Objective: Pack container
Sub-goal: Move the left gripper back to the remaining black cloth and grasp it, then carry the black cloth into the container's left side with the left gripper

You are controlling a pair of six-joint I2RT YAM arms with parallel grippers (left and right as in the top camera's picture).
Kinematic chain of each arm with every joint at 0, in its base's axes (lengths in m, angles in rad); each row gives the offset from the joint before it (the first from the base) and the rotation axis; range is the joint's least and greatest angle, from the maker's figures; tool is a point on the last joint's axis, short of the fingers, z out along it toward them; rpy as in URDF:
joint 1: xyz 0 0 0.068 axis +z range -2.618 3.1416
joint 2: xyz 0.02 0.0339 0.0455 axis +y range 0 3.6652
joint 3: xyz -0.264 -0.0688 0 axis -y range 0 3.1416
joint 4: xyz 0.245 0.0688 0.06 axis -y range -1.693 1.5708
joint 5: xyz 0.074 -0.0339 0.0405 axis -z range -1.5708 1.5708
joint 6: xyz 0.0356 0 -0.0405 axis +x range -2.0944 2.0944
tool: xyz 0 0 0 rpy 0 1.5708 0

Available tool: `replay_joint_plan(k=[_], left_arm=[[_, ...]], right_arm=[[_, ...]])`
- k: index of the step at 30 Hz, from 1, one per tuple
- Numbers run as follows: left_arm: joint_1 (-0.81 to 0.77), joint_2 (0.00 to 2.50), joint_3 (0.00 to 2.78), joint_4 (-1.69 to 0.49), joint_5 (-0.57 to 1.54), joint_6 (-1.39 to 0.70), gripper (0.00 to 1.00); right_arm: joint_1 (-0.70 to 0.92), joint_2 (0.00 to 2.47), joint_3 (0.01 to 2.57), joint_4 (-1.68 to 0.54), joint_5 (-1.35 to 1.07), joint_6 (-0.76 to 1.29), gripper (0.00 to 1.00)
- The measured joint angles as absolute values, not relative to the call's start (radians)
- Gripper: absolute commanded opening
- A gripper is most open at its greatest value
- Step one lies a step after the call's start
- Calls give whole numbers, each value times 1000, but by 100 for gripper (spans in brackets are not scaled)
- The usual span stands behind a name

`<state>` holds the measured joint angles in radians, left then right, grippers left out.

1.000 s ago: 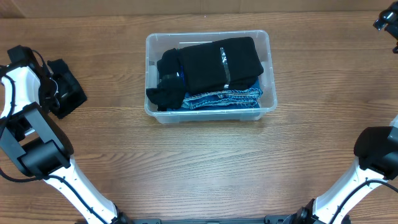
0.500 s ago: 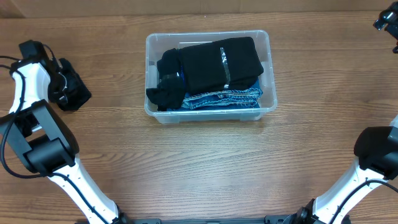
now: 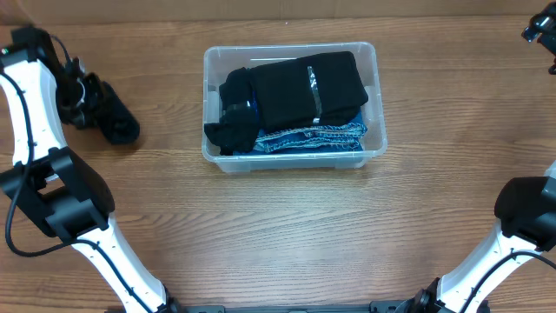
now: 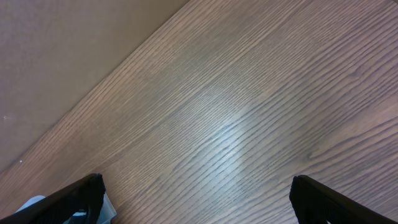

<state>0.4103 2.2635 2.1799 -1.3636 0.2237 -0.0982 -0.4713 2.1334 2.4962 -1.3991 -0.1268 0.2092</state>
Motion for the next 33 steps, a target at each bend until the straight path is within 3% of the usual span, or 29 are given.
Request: replay_joint_plan(k=[5,14,25,33], left_arm=[[356,2265,2423,-1514,277,-49,4],[77,2271,2824,-1687,282,23,4],[-315,2271,2834,-1690,64,105,4],[-329,2271,2645,-1692,-59,100,4]], right_arm=[[-471,2133,2496,-1398,-127,209,100],[-471,2133,2496,-1399,-126,209,100],[-471,2133,2496,-1399,-127,208,100],[-471,2133,2496,-1399,-126,209,100]])
